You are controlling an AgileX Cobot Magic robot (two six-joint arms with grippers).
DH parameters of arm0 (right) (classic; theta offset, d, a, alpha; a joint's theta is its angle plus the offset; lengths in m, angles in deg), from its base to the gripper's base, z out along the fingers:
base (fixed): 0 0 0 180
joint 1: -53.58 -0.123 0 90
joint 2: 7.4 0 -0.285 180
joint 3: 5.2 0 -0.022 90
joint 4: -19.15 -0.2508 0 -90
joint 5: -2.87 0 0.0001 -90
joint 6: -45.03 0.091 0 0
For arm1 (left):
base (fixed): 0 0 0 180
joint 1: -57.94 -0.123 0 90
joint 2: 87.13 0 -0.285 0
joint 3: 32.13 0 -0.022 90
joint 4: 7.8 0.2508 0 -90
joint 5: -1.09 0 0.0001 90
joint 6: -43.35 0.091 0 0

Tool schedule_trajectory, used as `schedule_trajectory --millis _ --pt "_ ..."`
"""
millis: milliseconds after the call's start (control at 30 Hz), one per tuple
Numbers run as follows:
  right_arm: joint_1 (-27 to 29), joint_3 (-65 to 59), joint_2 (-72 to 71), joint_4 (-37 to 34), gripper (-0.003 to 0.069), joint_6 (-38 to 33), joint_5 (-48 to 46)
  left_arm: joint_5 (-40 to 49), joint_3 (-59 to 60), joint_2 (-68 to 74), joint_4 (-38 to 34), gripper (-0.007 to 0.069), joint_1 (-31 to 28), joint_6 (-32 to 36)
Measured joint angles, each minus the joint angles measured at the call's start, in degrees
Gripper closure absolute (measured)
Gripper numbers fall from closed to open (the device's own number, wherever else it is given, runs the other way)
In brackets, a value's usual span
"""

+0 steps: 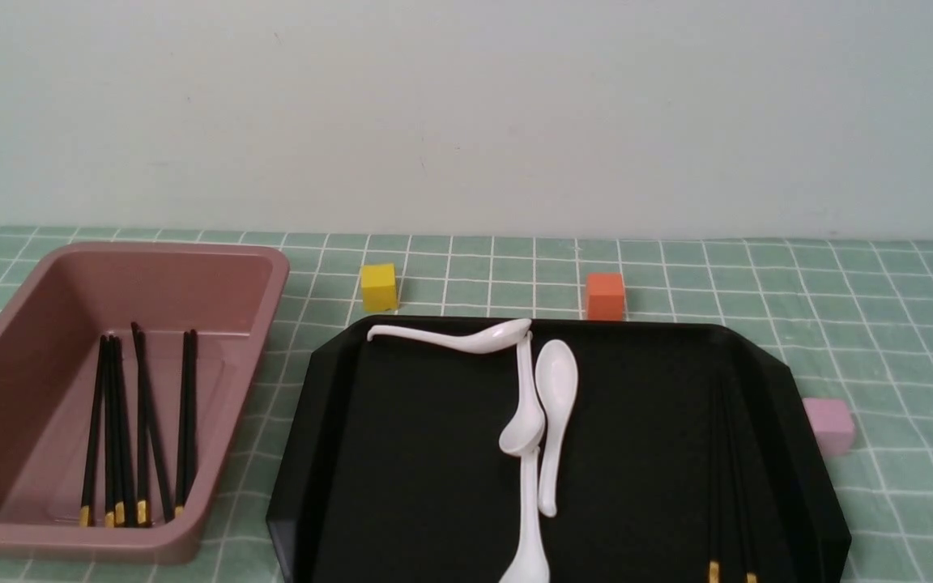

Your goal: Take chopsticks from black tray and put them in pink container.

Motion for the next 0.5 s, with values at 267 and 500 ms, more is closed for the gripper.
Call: schedule_trajectory --millis 267,500 --pt "3.83 0.00 -0.19 -0.34 0.0617 0.30 -5.95 0.00 0.00 0.00 0.00 0.0469 0.00 0.00" --pt "3.83 0.24 -0.19 -0.34 0.0608 0.36 -8.86 0.00 0.00 0.00 0.00 0.0463 0.00 0.00"
